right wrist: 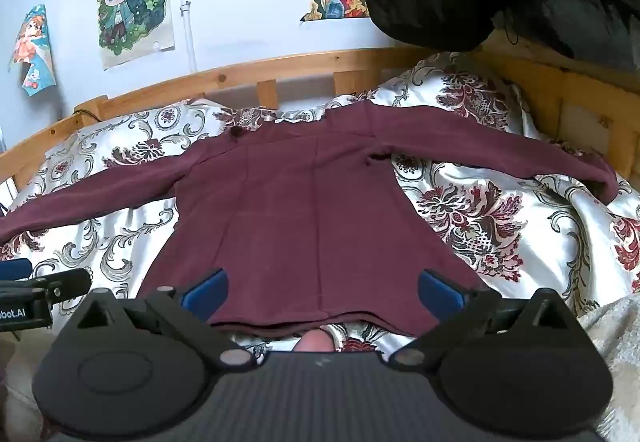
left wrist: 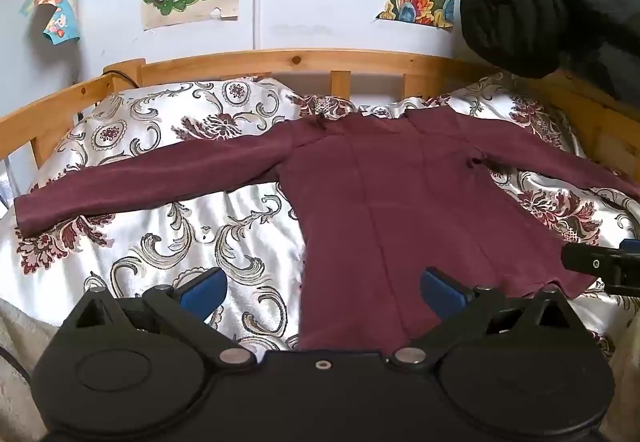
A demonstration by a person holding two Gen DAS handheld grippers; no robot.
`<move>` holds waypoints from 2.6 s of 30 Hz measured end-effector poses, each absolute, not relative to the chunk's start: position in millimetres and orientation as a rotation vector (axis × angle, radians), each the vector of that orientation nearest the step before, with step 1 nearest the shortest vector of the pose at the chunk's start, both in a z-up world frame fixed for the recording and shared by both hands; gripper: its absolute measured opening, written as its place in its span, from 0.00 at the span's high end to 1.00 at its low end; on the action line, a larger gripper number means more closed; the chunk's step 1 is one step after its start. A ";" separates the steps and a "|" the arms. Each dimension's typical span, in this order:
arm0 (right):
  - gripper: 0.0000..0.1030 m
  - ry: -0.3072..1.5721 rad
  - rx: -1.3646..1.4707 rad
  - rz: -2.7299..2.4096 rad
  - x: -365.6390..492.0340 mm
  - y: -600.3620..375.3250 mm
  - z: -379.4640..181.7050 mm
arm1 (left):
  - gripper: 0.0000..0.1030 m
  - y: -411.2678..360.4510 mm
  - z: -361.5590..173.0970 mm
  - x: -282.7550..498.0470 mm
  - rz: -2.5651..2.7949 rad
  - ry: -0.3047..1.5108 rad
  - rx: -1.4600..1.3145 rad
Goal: Fold small clothes
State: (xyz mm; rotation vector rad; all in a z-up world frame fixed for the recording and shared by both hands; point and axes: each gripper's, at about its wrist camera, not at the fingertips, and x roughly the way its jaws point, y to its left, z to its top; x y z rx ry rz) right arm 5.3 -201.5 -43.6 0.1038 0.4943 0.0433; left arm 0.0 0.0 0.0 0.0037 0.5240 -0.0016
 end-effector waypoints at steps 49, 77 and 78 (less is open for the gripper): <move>0.00 0.503 0.114 0.049 5.2 -200.7 -46.4 | 0.01 0.4 -2.5 1.0 -0.006 0.540 0.013; 0.00 0.505 0.120 0.050 5.4 -200.6 -47.6 | 0.01 -0.1 -2.1 2.3 -0.005 0.542 0.016; 0.00 0.506 0.120 0.050 5.4 -200.9 -47.5 | 0.01 -0.1 -2.1 2.2 -0.005 0.542 0.016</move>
